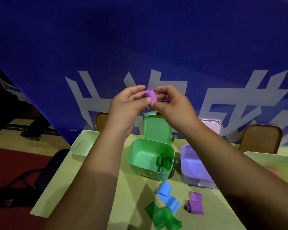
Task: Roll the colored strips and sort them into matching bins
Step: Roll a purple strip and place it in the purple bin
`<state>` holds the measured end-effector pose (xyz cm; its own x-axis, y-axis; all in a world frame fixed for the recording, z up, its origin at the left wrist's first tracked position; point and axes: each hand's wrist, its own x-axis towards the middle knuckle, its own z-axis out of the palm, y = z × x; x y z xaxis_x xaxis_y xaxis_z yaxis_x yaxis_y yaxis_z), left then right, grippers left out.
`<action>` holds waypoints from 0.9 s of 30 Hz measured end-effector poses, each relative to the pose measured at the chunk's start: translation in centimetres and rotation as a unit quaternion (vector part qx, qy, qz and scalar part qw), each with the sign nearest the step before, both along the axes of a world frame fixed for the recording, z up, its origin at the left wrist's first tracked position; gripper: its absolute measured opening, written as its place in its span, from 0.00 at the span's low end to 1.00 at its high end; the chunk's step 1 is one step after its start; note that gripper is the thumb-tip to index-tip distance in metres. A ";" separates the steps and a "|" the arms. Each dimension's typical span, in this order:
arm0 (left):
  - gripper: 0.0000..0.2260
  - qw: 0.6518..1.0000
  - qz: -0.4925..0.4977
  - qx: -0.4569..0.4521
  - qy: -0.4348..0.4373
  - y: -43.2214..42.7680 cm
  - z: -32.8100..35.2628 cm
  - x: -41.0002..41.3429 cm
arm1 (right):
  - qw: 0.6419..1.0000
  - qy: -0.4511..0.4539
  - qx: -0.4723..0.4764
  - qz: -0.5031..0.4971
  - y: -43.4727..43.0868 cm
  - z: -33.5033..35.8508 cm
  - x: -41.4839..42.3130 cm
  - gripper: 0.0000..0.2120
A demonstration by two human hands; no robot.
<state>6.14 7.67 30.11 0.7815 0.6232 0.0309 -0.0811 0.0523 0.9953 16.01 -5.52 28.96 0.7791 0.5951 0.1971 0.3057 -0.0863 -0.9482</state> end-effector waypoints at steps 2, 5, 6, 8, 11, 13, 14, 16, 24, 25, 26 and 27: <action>0.21 1.000 0.004 0.010 0.002 -0.1 -0.2 0.2 | 1.000 0.005 0.000 -0.005 0.0 -0.2 0.1 0.17; 0.21 1.000 0.002 0.007 0.004 -0.4 -0.5 0.7 | 1.000 0.007 -0.002 -0.012 -0.4 -0.7 0.5 0.17; 0.22 1.000 -0.001 0.001 0.004 -0.5 -0.6 1.0 | 1.000 0.006 -0.003 -0.015 -0.5 -0.9 0.6 0.17; 0.23 1.000 -0.011 -0.021 0.004 -1.0 -1.1 1.8 | 1.000 0.000 -0.006 -0.028 -1.1 -1.5 1.0 0.17; 0.26 0.998 -0.023 -0.063 0.013 -2.2 -2.0 3.3 | 0.999 0.005 -0.009 -0.041 -2.5 -2.5 1.8 0.16; 0.26 0.994 -0.043 -0.094 0.024 -3.1 -2.8 4.4 | 0.998 0.033 0.003 -0.047 -3.8 -3.1 2.3 0.16; 0.24 0.992 -0.055 -0.111 0.029 -3.6 -3.3 4.9 | 0.998 0.044 0.006 -0.052 -4.4 -3.4 2.6 0.16; 0.21 0.987 -0.074 -0.136 0.040 -4.6 -4.4 6.0 | 0.996 0.056 0.000 -0.067 -5.7 -4.3 3.1 0.16; 0.17 0.982 -0.108 -0.062 0.140 -10.3 -9.6 10.3 | 0.981 0.116 -0.057 -0.145 -11.4 -9.6 5.3 0.17; 0.16 0.980 -0.112 -0.061 0.154 -11.0 -10.5 10.9 | 0.979 0.120 -0.068 -0.153 -12.1 -10.4 5.5 0.17; 0.16 0.977 -0.117 -0.063 0.169 -11.7 -11.4 11.5 | 0.976 0.123 -0.083 -0.160 -12.8 -11.2 5.6 0.17; 0.16 0.973 -0.123 -0.070 0.185 -12.3 -12.5 12.1 | 0.973 0.126 -0.098 -0.166 -13.4 -12.1 5.9 0.17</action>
<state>18.20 -4.60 17.65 0.8494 0.3932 -0.3519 0.3126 0.1625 0.9359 21.87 -18.97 16.85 0.9437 0.3094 -0.1168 -0.0099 -0.3266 -0.9451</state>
